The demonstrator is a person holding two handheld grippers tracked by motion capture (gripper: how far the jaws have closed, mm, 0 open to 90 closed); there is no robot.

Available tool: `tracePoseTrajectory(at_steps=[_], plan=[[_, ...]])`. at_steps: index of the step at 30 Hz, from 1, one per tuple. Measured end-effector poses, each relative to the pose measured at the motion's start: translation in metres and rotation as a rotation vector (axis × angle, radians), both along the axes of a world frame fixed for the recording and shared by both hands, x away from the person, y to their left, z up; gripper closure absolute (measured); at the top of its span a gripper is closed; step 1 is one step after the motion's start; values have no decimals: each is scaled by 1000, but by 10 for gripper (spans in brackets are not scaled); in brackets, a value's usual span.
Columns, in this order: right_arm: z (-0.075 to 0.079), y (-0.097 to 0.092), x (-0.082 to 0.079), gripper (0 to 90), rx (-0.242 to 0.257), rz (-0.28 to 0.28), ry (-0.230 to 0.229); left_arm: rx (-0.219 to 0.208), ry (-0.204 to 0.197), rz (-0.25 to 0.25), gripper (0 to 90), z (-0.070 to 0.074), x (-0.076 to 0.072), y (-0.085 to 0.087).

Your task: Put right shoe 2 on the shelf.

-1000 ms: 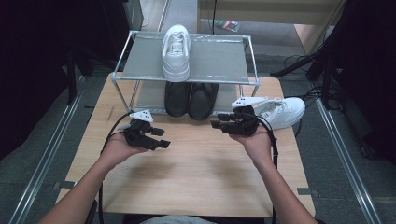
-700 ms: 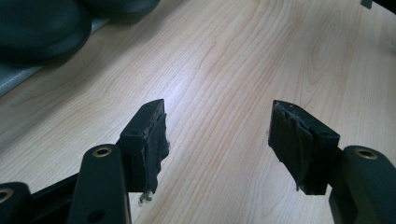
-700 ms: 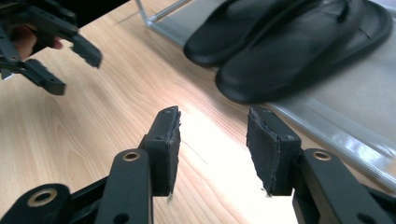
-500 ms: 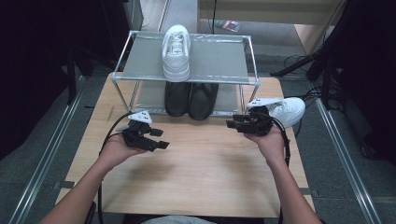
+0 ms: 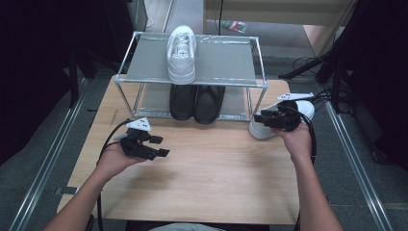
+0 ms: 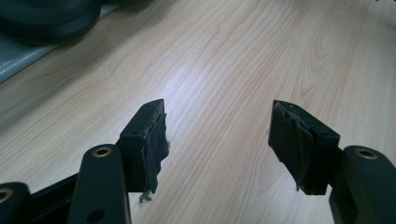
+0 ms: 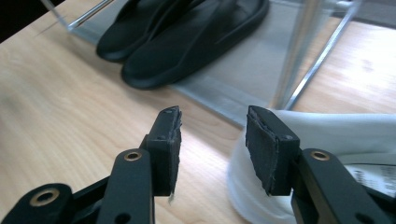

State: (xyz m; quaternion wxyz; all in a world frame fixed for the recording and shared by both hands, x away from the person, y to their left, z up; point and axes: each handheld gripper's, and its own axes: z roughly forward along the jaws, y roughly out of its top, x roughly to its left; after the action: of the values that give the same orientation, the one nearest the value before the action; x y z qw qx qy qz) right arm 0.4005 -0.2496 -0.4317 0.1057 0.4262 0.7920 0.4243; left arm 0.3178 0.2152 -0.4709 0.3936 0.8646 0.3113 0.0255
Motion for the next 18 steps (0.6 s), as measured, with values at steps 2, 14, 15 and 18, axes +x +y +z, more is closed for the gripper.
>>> tracePoseTrajectory(at_steps=[2,14,15,18], plan=[[0,-4,3,565,-2,-10,4,1,2,6,372,0,-2,2],[-35,-1,25,630,-99,-10,111,15,6,28,371,-2,-11,9],[-37,-1,26,632,-98,-12,116,15,6,28,371,-2,-11,9],[-42,1,31,668,-112,-2,126,15,9,28,371,-3,-12,10]])
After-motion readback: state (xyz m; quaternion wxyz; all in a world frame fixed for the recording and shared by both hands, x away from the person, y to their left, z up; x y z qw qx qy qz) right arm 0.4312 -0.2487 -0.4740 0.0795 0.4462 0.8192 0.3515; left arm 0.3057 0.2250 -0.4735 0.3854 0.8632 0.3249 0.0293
